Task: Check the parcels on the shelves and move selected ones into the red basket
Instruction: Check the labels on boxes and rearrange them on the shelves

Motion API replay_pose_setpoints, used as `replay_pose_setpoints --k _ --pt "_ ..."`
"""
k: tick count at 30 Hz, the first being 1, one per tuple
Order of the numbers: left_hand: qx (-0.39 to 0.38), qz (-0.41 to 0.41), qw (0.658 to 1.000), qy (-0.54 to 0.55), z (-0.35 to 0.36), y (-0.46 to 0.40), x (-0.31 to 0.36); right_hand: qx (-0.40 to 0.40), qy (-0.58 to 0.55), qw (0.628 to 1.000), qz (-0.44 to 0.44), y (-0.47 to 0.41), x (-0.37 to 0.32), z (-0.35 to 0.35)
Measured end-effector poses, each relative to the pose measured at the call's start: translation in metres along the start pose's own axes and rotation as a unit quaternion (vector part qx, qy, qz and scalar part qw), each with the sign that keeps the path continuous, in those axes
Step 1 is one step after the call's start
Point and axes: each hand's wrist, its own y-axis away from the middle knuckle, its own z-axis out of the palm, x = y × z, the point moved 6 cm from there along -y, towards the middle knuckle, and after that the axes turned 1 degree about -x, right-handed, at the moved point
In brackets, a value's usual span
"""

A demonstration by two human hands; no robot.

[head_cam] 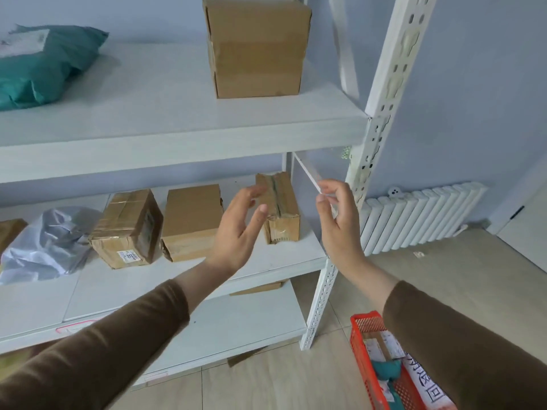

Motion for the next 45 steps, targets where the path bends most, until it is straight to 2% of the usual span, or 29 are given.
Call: replay_pose_setpoints --k 2,5,9,13,16,18,24,28,34,40,42,45 --pt "0.016 -0.097 0.995 0.022 0.011 -0.009 -0.044 -0.034 0.024 0.998 0.056 0.001 0.039 0.013" --pt "0.011 -0.24 0.97 0.042 0.027 -0.026 -0.102 -0.087 0.03 0.982 0.163 -0.005 0.09 0.04" --pt "-0.049 -0.388 0.916 0.086 0.055 -0.046 -0.15 -0.119 -0.013 0.93 0.346 -0.018 0.139 0.075" --pt "-0.061 -0.481 0.857 0.174 0.081 -0.059 -0.192 -0.133 -0.035 0.884 0.447 -0.025 0.164 0.1" --pt "-0.064 -0.499 0.841 0.201 0.096 -0.064 -0.201 -0.142 -0.053 0.852 0.501 -0.022 0.174 0.116" --pt "-0.065 -0.493 0.839 0.222 0.104 -0.065 -0.194 -0.143 -0.078 0.843 0.513 -0.019 0.179 0.127" --pt "-0.045 -0.468 0.845 0.253 0.099 -0.048 -0.177 -0.128 -0.133 0.845 0.503 -0.001 0.176 0.128" --pt "-0.035 -0.428 0.872 0.233 0.078 -0.016 -0.148 -0.121 -0.163 0.852 0.482 0.029 0.15 0.109" --pt "-0.013 -0.331 0.914 0.234 0.05 0.059 -0.051 -0.076 -0.223 0.874 0.425 0.09 0.067 0.046" --pt "-0.002 -0.233 0.945 0.229 0.045 0.157 0.06 -0.02 -0.321 0.858 0.401 0.175 -0.009 -0.03" --pt "-0.023 -0.195 0.952 0.235 0.053 0.188 0.092 -0.002 -0.342 0.852 0.396 0.202 -0.023 -0.049" --pt "-0.061 -0.138 0.982 0.115 0.065 0.23 0.123 0.005 -0.397 0.827 0.399 0.244 -0.034 -0.07"
